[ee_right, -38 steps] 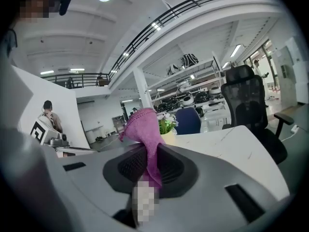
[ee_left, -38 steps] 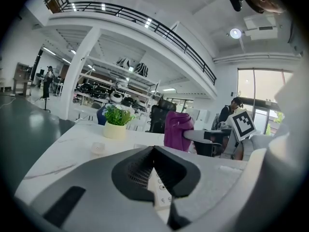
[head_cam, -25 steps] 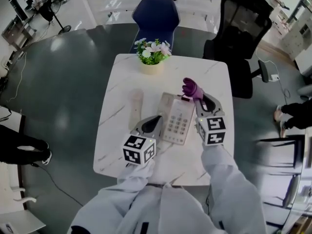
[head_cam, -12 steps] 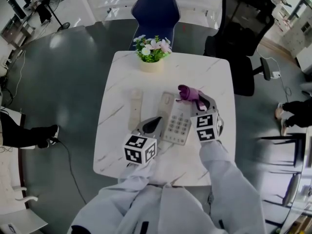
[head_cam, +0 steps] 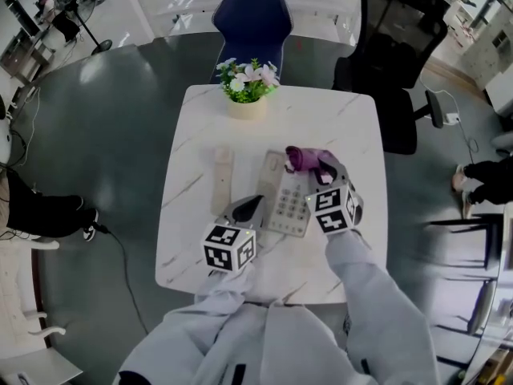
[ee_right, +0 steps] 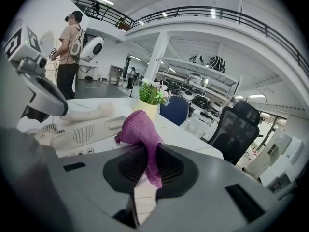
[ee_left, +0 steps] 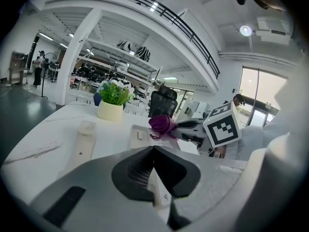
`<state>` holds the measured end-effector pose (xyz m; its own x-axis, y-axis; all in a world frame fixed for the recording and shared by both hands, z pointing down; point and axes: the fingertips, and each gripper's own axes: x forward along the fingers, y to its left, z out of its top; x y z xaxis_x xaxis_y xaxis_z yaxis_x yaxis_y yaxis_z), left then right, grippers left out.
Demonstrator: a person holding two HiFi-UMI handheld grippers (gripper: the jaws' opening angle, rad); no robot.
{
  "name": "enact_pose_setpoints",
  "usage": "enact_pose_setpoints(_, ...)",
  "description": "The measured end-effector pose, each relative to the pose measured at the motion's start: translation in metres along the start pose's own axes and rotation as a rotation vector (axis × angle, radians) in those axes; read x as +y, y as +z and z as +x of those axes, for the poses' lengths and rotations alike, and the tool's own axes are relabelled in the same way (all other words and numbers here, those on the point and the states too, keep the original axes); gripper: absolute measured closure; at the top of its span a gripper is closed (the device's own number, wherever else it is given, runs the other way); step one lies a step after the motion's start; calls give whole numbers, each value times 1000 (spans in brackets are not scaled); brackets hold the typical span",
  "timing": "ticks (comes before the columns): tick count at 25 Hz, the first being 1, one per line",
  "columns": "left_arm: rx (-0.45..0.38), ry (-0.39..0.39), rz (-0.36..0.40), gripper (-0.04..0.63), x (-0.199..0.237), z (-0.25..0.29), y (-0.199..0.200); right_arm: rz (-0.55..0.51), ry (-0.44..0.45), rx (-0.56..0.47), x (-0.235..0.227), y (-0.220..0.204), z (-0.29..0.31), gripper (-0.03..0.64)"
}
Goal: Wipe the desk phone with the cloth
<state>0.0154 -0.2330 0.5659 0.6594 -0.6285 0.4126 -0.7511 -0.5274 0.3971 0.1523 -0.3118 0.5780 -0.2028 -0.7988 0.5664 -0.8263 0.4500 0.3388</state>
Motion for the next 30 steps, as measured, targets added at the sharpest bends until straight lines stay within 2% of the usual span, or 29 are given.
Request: enact_pose_setpoints(30, 27, -1, 1, 597, -9, -22, -25, -63, 83, 65, 49, -24, -25, 577)
